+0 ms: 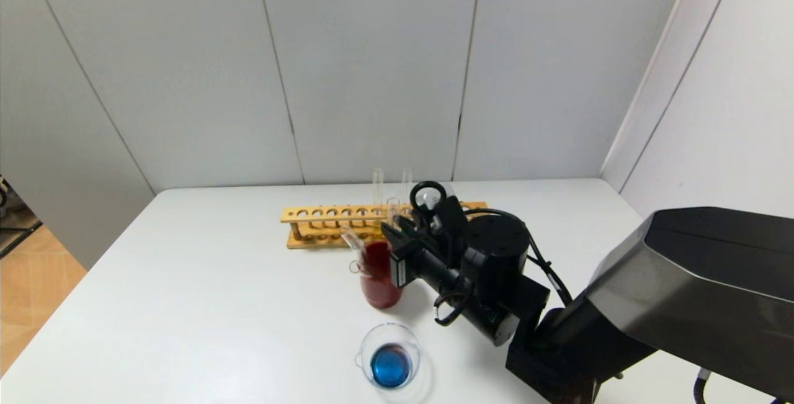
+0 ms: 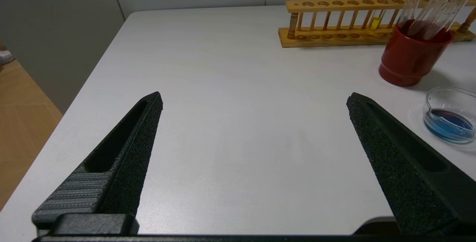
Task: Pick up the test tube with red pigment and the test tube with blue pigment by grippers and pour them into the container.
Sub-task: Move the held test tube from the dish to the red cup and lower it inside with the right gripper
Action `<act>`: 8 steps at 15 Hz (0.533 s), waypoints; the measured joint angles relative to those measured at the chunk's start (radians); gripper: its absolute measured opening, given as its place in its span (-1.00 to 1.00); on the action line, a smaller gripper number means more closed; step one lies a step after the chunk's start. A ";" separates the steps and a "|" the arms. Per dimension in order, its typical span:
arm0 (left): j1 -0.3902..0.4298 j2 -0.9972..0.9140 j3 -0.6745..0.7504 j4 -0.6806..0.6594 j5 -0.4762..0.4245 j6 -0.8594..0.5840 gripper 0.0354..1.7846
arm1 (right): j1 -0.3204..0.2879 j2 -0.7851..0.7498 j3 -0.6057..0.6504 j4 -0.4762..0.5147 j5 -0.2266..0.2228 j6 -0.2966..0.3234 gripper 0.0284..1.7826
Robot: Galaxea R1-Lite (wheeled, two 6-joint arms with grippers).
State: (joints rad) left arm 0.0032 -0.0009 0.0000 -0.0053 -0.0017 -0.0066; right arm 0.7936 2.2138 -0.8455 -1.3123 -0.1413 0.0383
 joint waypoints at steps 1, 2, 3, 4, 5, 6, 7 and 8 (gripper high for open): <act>0.000 0.000 0.000 0.000 0.000 0.000 0.96 | 0.001 0.006 0.000 0.000 0.000 0.008 -0.66; 0.000 0.000 0.000 0.000 0.000 0.000 0.96 | 0.001 0.010 0.000 0.000 0.000 0.023 -0.66; 0.000 0.000 0.000 0.000 0.000 0.000 0.96 | 0.002 0.013 -0.002 0.001 0.000 0.031 -0.66; 0.000 0.000 0.000 0.000 0.000 0.000 0.96 | 0.001 0.015 -0.003 0.001 0.000 0.032 -0.66; 0.000 0.000 0.000 0.000 0.000 0.000 0.96 | 0.001 0.015 -0.004 0.001 0.001 0.032 -0.66; 0.000 0.000 0.000 0.000 0.000 0.000 0.96 | 0.001 0.016 -0.004 0.001 0.001 0.032 -0.66; 0.000 0.000 0.000 0.000 0.000 0.001 0.96 | 0.001 0.017 -0.004 0.001 0.001 0.031 -0.66; 0.000 0.000 0.000 0.000 0.000 0.001 0.96 | 0.001 0.019 -0.004 0.000 0.002 0.030 -0.66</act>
State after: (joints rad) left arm 0.0032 -0.0009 0.0000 -0.0057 -0.0013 -0.0053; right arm 0.7943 2.2328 -0.8491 -1.3119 -0.1389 0.0687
